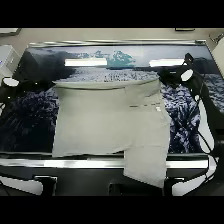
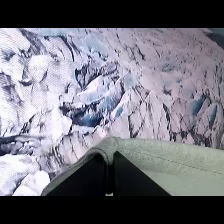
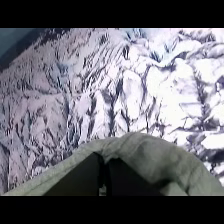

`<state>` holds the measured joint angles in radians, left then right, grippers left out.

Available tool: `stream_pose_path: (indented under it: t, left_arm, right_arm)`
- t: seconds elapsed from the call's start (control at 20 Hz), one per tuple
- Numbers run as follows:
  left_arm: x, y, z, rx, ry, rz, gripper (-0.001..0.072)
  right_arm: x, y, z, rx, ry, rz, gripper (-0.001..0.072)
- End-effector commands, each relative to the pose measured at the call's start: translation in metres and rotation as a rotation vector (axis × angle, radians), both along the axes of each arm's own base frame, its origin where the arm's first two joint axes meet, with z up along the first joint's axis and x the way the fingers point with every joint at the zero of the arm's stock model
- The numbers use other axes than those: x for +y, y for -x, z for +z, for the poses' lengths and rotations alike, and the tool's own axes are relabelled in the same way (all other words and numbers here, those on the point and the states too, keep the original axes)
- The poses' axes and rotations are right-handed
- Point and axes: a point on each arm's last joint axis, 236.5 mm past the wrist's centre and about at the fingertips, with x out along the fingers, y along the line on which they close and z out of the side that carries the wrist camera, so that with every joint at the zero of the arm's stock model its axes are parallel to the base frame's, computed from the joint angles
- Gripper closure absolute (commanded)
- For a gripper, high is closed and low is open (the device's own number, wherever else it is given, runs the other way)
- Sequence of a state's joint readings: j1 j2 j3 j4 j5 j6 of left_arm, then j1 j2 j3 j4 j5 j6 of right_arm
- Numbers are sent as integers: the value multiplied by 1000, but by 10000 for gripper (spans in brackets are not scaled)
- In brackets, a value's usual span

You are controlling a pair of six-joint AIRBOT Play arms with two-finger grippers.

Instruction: Fold the clothes and pants, and hang the long-sleeved shirts on hangers.

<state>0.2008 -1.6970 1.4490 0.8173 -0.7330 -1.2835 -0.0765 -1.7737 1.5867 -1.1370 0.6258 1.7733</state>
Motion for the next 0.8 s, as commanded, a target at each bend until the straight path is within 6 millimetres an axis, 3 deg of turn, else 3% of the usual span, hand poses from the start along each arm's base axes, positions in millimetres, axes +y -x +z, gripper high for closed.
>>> stream_pose_path:
  t: [0.0,0.15,0.35,0.45,0.6,0.75]
  left_arm:
    - [-1,-26,-15,-57,-40,53,683]
    - [-21,-36,-35,-53,-19,61,683]
    - [-29,-51,-34,-80,38,100,684]
    - [-32,-49,-35,-70,43,88,684]
    - [-44,-29,-27,-7,78,-16,684]
    - [-47,24,-10,111,52,-259,684]
  right_arm:
    - [-13,-18,-18,-46,39,-42,664]
    - [-17,-13,-50,32,11,-92,665]
    - [-37,-17,-46,22,-9,-158,665]
    - [-41,-5,-52,83,-12,-150,665]
    - [-35,26,-47,208,-47,-103,665]
    - [-42,89,-19,355,98,124,664]
